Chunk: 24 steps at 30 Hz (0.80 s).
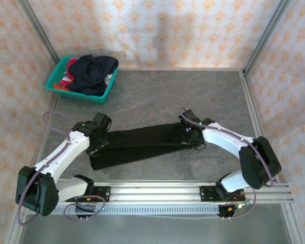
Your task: Fold and stack the t-shirts
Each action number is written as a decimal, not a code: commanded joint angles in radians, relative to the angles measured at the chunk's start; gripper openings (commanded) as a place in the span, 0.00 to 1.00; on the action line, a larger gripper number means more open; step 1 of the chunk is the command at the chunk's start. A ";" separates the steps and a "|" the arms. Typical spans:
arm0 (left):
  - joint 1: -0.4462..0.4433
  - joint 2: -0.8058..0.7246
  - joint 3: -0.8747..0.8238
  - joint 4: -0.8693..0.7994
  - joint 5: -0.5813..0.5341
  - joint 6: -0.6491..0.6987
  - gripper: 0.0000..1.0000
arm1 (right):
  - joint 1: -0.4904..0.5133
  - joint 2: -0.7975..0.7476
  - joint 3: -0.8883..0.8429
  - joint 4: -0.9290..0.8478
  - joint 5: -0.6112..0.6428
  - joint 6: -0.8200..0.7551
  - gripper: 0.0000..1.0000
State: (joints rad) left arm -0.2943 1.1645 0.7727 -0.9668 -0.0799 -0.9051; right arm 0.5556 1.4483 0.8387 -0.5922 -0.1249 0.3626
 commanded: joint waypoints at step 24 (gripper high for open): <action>-0.035 -0.128 -0.034 -0.081 -0.098 -0.034 0.88 | 0.003 -0.081 0.086 0.091 -0.011 -0.027 0.74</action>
State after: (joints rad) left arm -0.3275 1.0767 0.6823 -0.9646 -0.0914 -0.9596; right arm 0.5556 1.3670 0.8917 -0.5240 -0.1463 0.3363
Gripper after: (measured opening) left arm 0.883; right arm 0.744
